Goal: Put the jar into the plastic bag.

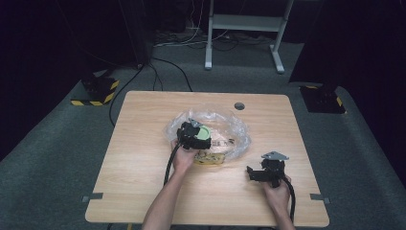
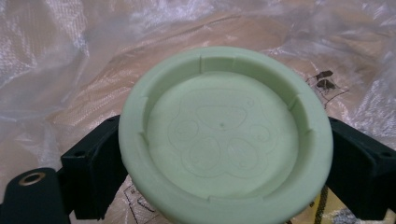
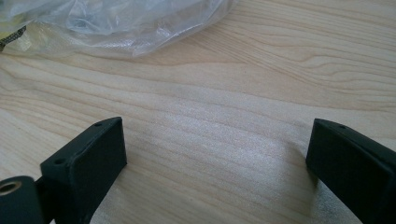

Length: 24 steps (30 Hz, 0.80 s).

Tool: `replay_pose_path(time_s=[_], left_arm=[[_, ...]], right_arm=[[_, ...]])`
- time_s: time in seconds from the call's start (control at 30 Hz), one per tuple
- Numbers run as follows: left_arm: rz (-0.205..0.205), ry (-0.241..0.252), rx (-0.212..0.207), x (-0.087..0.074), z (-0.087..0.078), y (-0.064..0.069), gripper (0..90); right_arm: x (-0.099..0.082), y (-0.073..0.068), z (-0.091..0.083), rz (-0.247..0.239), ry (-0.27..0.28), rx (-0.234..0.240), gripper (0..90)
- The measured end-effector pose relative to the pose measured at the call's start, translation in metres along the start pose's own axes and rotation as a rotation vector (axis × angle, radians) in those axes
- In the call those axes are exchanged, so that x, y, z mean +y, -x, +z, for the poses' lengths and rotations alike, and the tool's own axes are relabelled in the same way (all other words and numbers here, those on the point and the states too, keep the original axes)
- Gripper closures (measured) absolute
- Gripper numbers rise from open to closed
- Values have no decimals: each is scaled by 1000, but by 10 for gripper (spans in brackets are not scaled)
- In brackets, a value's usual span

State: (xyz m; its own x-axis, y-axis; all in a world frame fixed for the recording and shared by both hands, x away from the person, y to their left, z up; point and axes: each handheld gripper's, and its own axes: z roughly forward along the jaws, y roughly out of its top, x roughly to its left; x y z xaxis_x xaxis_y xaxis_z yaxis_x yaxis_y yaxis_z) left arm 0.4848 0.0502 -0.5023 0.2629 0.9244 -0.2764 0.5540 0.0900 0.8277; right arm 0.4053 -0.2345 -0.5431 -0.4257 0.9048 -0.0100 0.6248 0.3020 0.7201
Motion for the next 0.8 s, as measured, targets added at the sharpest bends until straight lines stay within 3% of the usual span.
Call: replay_pose_path(time_s=[0.33,0.63,0.73,0.8], left_arm=[[-17,2,-5,-5,-1,-4,110],[-5,11,1,-7,-2,-3,109],[18,4,11,-7,-4,-2,104],[4,23,2,-5,-6,-2,94]], right_arm=[[0,0,0,0,0,0,46],[0,0,0,1,0,0,46],[0,0,0,0,0,0,46],[0,0,0,0,0,0,46]])
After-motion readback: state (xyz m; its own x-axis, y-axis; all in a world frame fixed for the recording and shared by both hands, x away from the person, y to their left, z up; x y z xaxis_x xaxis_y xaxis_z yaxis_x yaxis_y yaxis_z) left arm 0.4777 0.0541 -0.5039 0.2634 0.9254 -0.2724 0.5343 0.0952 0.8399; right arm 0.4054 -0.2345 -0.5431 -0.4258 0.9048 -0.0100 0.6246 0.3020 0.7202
